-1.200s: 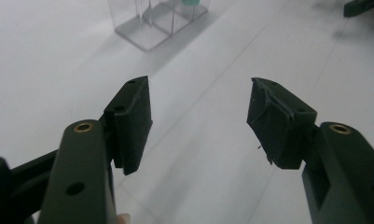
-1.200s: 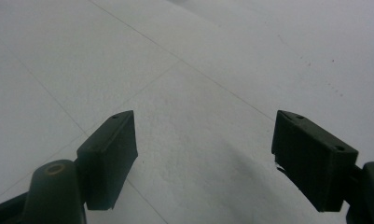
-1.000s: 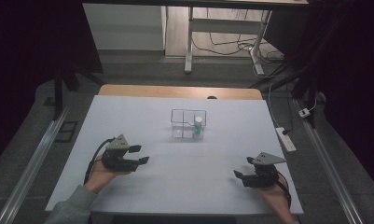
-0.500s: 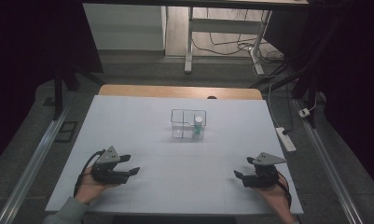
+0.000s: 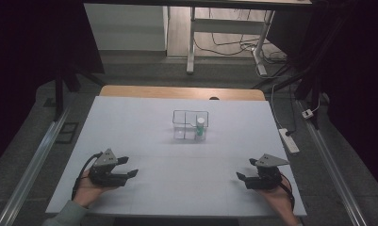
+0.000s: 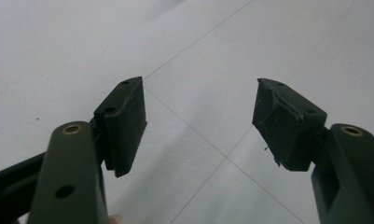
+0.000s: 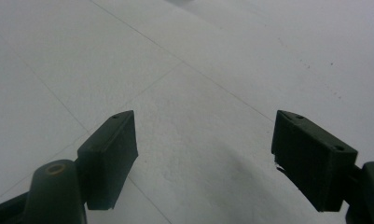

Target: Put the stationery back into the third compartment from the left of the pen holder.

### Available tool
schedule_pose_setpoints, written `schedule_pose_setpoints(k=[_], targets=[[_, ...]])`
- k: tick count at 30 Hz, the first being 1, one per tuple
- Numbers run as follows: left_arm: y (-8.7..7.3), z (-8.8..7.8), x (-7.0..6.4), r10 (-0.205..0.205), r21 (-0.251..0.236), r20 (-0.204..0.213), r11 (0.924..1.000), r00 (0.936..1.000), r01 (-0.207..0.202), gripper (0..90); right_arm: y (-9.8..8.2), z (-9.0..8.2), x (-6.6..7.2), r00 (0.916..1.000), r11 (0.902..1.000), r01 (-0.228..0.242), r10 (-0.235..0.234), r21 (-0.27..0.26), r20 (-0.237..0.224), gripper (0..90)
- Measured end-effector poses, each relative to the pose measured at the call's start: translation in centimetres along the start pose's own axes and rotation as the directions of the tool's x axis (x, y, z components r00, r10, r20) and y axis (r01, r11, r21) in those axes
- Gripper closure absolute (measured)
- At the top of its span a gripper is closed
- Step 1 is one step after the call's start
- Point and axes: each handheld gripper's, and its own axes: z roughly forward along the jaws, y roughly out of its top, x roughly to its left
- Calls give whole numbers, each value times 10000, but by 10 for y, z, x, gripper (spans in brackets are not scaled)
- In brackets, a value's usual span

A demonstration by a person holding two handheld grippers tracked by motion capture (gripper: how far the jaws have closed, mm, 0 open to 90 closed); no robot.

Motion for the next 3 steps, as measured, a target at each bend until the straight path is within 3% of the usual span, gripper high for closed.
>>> schedule_pose_setpoints(k=[3], targets=[[0,1,0,28,38,-18,10000,10000,-28,338,0,0,1,10000,10000,18,-18,-4,-37,216]])
